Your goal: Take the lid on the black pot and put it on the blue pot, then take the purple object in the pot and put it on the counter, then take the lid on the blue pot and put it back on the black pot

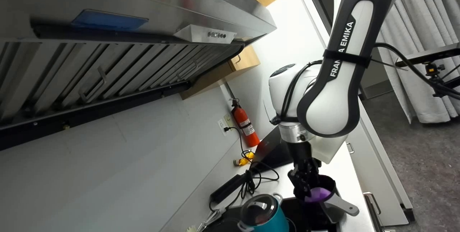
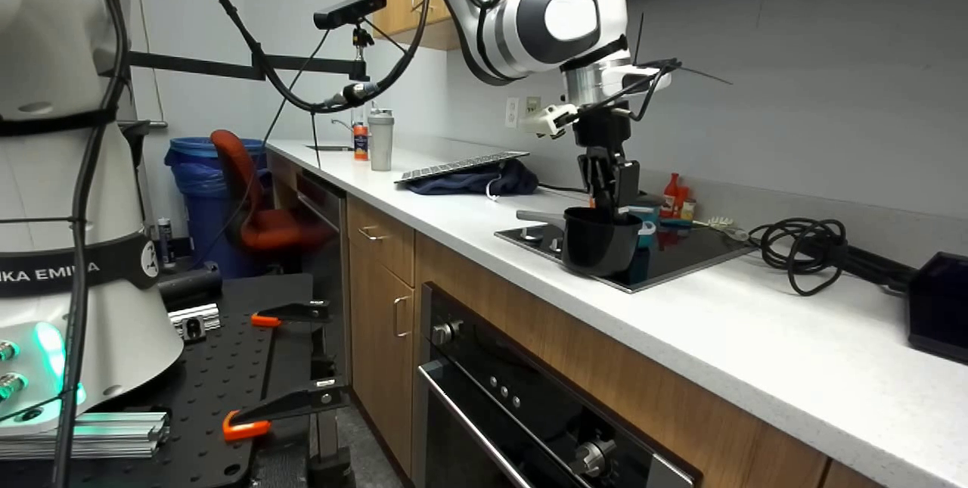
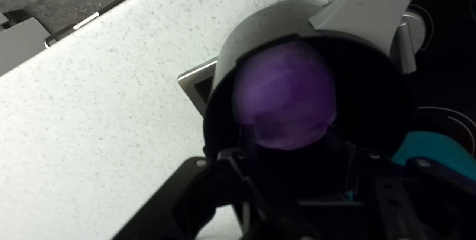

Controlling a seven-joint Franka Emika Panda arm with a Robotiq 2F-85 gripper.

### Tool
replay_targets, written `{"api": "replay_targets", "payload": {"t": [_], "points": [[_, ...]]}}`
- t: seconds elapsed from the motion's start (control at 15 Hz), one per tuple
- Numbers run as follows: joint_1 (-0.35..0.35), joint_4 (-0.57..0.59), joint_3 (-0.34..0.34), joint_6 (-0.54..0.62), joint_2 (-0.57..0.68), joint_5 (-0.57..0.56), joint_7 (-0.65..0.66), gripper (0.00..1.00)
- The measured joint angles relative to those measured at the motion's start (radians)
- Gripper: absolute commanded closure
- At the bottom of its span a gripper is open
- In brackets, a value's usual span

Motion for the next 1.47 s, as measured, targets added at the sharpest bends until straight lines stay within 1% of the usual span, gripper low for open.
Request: {"api": "replay_targets", "payload": {"t": [0.13,0.2,0.27,0.33,0.47,0.53,0.6,1.13,1.47], "points": [[0.000,0.002,0.001,0.000,0.011,0.015,-0.015,0.48],[0.000,0.003,0.002,0.000,0.016,0.018,-0.020,0.57],[0.000,0.004,0.004,0.000,0.021,0.020,-0.024,0.73],[0.000,0.007,0.005,0.000,0.026,0.022,-0.028,0.77],[0.000,0.014,0.006,-0.001,0.032,0.024,-0.032,0.93],[0.000,0.018,0.006,-0.001,0.034,0.024,-0.032,0.99],[0.000,0.021,0.005,-0.001,0.035,0.024,-0.032,1.00],[0.000,0.035,0.003,-0.001,0.028,0.019,-0.032,1.00],[0.011,0.024,-0.002,-0.001,-0.040,-0.034,-0.021,1.00]]}}
